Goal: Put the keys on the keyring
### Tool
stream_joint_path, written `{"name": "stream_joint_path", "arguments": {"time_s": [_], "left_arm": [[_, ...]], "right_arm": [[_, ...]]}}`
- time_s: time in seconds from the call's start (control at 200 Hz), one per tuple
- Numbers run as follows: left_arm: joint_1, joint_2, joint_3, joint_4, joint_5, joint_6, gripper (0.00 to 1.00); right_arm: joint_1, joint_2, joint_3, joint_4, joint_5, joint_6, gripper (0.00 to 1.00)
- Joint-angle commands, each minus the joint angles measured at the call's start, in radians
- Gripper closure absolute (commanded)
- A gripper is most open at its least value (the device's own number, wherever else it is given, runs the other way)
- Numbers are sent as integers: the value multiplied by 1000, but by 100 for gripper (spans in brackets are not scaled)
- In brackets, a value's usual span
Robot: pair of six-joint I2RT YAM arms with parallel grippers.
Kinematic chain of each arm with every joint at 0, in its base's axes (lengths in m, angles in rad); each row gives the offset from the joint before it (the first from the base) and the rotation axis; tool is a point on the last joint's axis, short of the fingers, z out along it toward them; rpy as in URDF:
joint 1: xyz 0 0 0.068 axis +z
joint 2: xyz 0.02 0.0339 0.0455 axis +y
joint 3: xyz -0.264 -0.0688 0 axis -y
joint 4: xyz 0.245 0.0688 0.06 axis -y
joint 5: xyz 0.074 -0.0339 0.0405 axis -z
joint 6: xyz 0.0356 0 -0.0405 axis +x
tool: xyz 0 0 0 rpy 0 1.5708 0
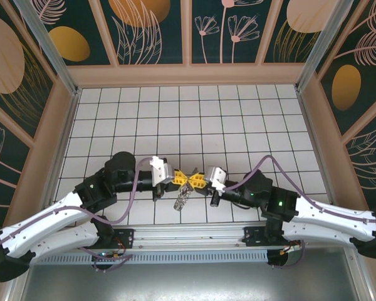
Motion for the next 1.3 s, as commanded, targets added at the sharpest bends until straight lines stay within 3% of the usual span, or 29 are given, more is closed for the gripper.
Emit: {"name": "stream_joint_path", "arguments": {"time_s": [0.0,0.14,0.185,0.215,0.35,0.485,0.626,0.776,1.046,1.196,1.291], "left_arm": [[-13,34,67,-60,-28,31,91],[-12,77,102,-125,-50,61,91],[-12,89,115,-142,-53,69,95],[-12,96,121,-152,-52,75,100],[-12,101,123,-160,-46,81,100],[-12,43,68,-57,-3,35,100],[-11,-18,8,99,77,-41,100],[-13,-41,-25,204,140,-87,100],[-12,-24,-43,259,181,-104,100],[-12,-19,-52,279,185,-115,100],[-12,-8,-18,202,150,-90,100]], "right_arm": [[-9,44,89,-145,79,-56,100],[-10,122,170,-279,120,-73,100],[-9,148,190,-310,130,-78,100],[-9,161,199,-322,133,-82,100],[-7,164,206,-313,131,-97,100],[-9,123,181,-268,98,-81,100],[-8,73,121,-194,24,-57,85],[-8,21,71,-123,-41,-44,81],[-8,-40,39,-74,-84,-41,84],[-7,-37,39,-85,-47,-51,100],[-8,-32,52,-107,-9,-59,100]]}}
